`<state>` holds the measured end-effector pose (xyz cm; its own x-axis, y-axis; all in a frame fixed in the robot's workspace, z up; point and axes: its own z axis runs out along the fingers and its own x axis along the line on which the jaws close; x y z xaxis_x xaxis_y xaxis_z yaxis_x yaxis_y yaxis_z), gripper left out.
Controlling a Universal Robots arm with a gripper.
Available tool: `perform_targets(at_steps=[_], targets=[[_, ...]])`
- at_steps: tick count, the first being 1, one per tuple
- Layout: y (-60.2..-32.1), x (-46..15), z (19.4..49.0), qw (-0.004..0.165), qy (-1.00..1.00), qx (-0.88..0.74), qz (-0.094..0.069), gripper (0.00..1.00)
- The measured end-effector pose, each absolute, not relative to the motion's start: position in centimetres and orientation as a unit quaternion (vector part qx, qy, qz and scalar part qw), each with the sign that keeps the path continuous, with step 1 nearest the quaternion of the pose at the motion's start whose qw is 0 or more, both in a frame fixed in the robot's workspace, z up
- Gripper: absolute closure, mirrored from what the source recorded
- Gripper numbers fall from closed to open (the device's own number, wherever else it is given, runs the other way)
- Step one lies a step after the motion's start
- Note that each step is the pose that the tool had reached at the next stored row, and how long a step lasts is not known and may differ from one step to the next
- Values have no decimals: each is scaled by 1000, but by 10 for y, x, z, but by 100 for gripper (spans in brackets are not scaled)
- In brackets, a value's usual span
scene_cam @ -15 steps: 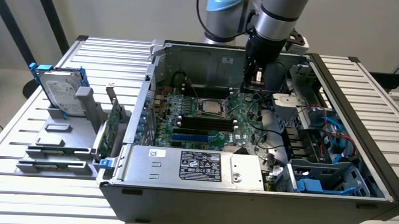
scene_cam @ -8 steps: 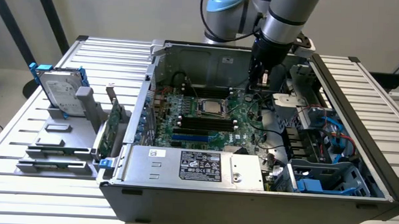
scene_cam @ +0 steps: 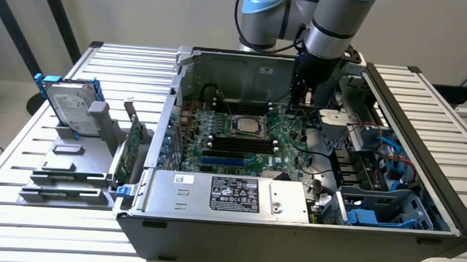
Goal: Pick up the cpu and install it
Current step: 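Close the cpu cover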
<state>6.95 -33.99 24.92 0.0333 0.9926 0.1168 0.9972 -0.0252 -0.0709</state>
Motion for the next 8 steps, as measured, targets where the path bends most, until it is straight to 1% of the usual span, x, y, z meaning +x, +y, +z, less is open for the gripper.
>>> perform_targets(at_steps=[4, 6, 8], targets=[[-340, 70, 243, 68, -695, -715, -15, 89], [-340, 69, 243, 73, -695, -715, -10, 89], [-340, 70, 243, 82, -694, -715, -1, 89]])
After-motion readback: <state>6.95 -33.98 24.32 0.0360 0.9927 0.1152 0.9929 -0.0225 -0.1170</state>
